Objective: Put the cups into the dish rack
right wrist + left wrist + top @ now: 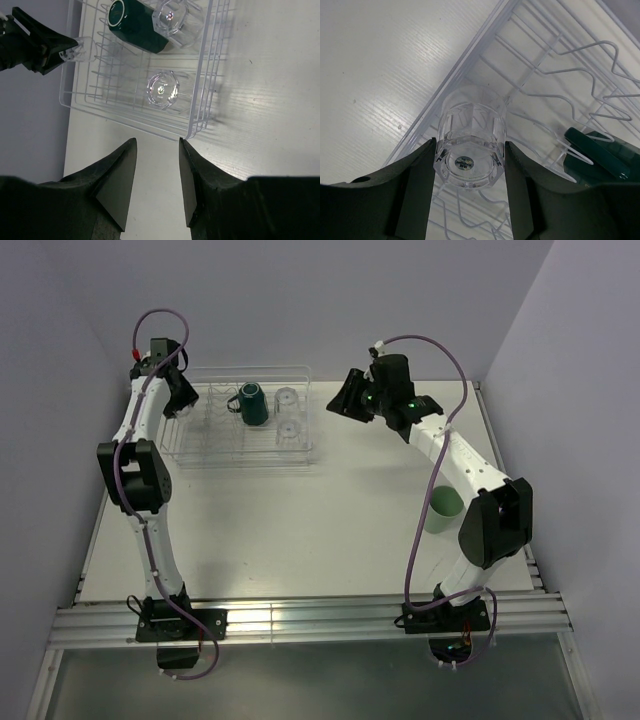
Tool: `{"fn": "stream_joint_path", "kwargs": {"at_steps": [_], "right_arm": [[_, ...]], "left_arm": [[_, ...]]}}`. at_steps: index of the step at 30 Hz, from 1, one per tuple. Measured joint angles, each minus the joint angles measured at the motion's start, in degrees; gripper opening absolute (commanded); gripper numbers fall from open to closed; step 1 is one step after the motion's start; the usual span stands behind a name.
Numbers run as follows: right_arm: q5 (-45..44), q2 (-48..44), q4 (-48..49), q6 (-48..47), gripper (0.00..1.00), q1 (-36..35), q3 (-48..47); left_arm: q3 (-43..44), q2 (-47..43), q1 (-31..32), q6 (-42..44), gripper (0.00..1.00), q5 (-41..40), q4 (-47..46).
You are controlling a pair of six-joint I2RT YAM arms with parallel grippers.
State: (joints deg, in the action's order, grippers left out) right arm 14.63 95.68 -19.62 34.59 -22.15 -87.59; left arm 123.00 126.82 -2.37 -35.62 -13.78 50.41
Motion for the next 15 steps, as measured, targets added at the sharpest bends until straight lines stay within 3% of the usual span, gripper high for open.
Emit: {"fn": "stream_joint_path", "kwargs": {"at_steps": [15], "right_arm": [[-0.2,0.02,-0.57,-0.2,0.46,-0.26,0.0]], "left_arm": [[0.0,3.69,0.0,0.0,0.0,0.66,-0.26]]}}
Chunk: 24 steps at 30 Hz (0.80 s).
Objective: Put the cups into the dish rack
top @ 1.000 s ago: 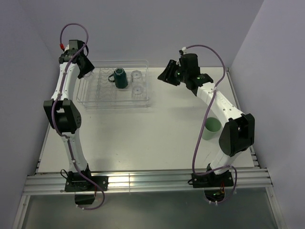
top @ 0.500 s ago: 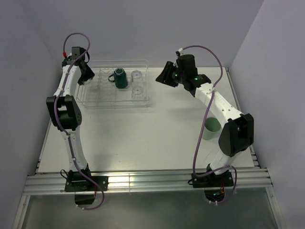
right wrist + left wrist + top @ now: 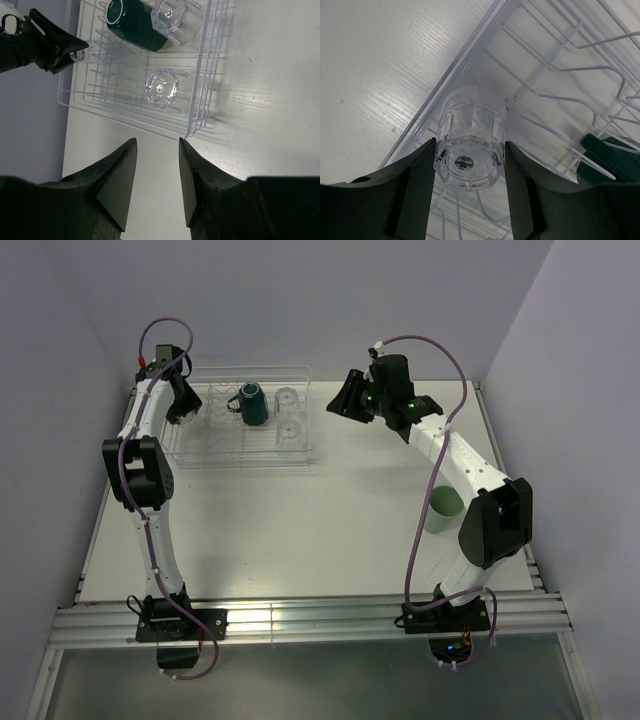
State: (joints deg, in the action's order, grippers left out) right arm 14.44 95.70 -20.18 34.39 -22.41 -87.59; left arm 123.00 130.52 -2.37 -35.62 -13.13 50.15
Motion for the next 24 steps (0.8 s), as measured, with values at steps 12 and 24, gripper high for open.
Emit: {"fn": "stream_joint_path", "kwargs": {"at_steps": [12,24], "right_arm": [[0.0,0.13,0.0,0.0,0.46,0.0,0.0],[-0.04,0.22,-0.02,-0.07,0.46,-0.02,0.0]], "left_arm": [[0.0,1.66,0.0,-0.07,0.3,0.33,-0.98],[-1.25,1.66,0.11,-0.2,0.72,0.76,-1.57]]}}
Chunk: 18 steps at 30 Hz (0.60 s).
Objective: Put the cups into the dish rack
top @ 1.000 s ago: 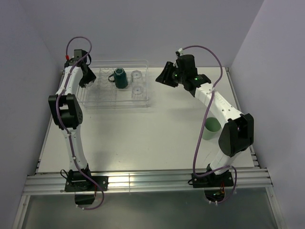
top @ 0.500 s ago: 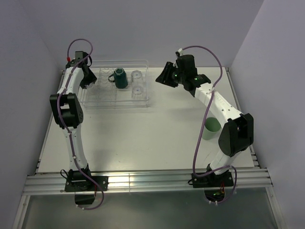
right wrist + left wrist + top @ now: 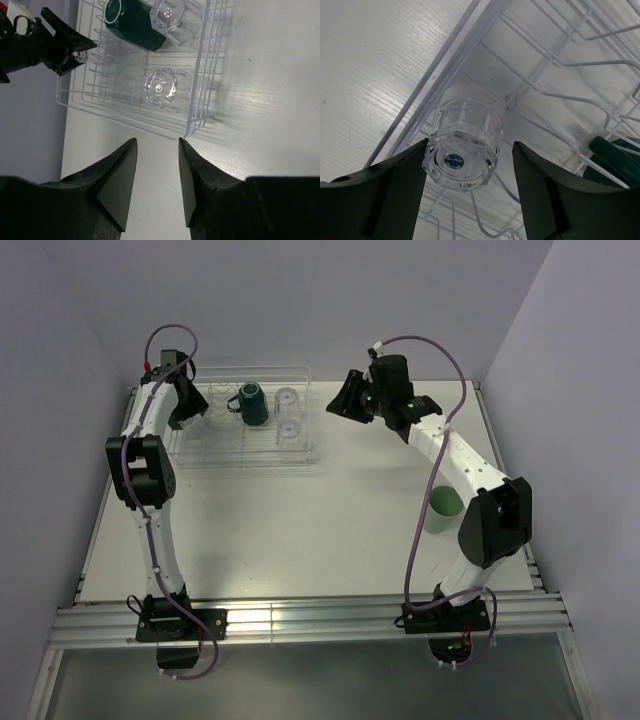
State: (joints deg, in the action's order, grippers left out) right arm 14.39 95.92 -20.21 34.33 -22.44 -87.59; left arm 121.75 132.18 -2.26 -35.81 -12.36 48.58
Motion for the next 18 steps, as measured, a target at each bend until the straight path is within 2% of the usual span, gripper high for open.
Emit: {"fn": "stream_joint_path", "kwargs": {"at_steps": [10,18], "right_arm": [[-0.26,0.07,-0.04,-0.55,0.46,-0.35,-0.02],[-0.5,0.07,-0.46,-0.81,0.46,-0.68,-0.04]], "left_arm": [[-0.57,-0.02,0.15,0.0,0.76,0.28,-0.74],[-0.57,-0.02,0.15,0.02,0.75,0.33,-0.74]]}}
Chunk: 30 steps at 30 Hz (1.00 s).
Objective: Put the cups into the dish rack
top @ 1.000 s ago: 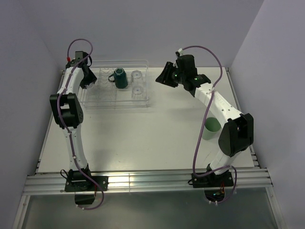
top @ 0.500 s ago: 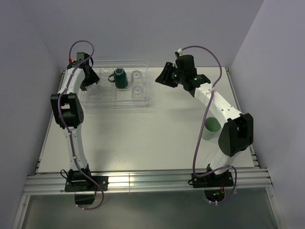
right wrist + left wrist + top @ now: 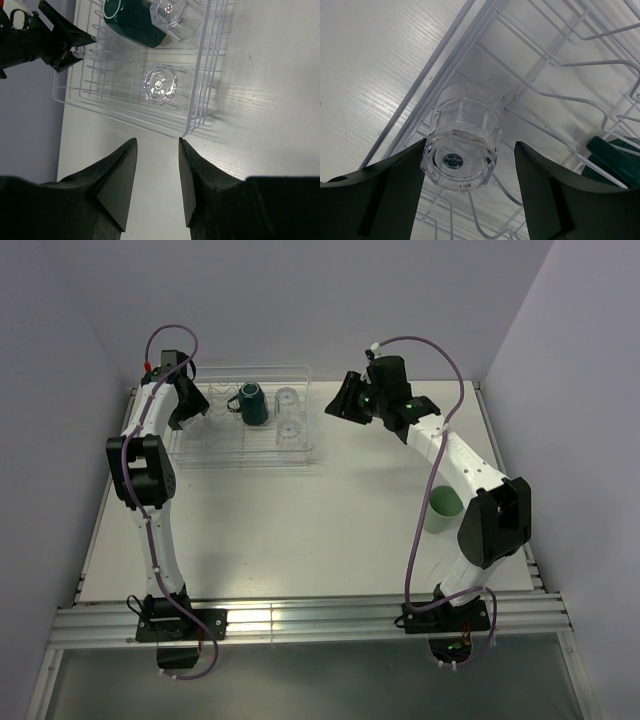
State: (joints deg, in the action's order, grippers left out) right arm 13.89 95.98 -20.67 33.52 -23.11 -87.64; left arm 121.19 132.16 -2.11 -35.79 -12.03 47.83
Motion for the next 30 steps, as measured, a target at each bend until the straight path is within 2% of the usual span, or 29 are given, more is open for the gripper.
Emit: {"fn": "stream_joint_path", "kwargs": {"at_steps": [30], "right_arm": [[-0.83,1.03,-1.25,-0.42,0.46,-0.68,-1.36]], "left_arm": [[0.98,0.0,-0.2,-0.02,0.74,0.07,-1.22]]}}
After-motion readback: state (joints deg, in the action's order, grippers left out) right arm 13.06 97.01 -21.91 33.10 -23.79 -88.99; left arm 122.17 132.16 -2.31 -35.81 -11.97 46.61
